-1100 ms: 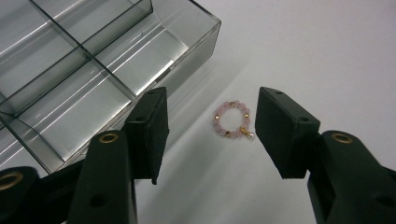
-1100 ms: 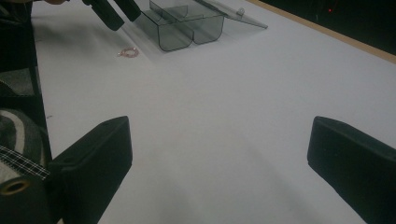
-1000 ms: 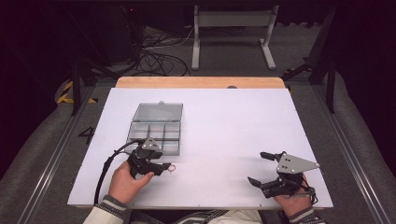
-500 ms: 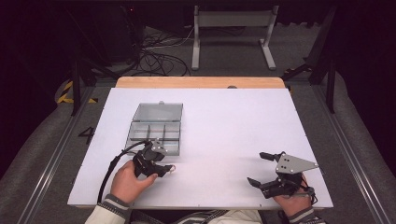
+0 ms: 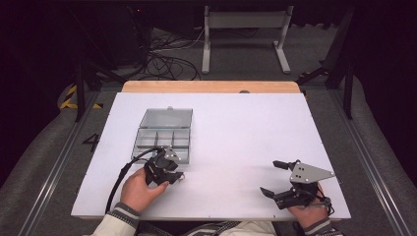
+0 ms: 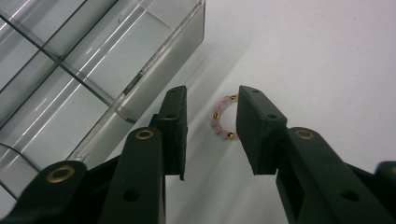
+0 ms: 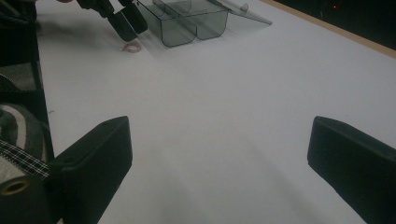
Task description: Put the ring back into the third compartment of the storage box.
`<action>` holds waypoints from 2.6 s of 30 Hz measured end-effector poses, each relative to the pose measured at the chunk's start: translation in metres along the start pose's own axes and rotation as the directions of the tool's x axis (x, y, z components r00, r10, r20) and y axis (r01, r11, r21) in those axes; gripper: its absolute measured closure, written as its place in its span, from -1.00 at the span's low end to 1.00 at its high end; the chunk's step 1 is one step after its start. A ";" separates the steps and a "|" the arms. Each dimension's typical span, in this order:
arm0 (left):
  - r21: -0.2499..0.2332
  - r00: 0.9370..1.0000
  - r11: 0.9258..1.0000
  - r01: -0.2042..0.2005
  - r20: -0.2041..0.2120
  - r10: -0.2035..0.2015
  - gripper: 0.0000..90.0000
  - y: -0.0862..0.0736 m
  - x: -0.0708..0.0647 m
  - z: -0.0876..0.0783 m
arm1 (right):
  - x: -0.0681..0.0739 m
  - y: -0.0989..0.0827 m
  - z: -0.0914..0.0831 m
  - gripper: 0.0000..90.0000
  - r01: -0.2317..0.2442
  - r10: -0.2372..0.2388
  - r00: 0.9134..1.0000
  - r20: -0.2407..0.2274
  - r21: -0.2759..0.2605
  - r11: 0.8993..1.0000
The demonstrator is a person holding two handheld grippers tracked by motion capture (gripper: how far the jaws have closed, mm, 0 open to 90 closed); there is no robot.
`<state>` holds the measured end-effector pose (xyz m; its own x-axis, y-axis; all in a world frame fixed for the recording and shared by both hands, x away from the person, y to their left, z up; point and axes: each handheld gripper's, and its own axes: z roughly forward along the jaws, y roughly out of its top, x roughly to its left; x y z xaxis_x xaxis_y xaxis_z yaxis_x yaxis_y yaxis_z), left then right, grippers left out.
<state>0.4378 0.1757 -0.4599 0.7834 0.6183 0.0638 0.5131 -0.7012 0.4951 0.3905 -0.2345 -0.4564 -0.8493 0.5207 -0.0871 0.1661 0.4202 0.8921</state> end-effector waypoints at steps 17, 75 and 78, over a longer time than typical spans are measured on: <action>0.035 0.997 0.997 -0.072 -0.021 0.073 0.76 0.005 -0.004 0.007 | 0.000 0.000 0.000 -0.84 -0.001 0.001 1.000 0.005 0.005 1.000; -0.179 0.995 0.979 -0.095 -0.054 0.086 0.95 0.007 -0.012 -0.038 | 0.000 0.000 0.001 -0.83 0.000 0.000 1.000 -0.004 0.005 1.000; -0.194 0.994 0.976 -0.097 -0.063 0.086 0.95 0.008 -0.012 -0.042 | 0.000 0.000 0.001 -0.83 0.000 0.000 1.000 -0.004 0.005 1.000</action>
<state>0.4173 0.1778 -0.4201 0.8007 0.5770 0.1610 0.3569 -0.6754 0.6454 0.3904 -0.2339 -0.4568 -0.8514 0.5175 -0.0853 0.1685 0.4238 0.8899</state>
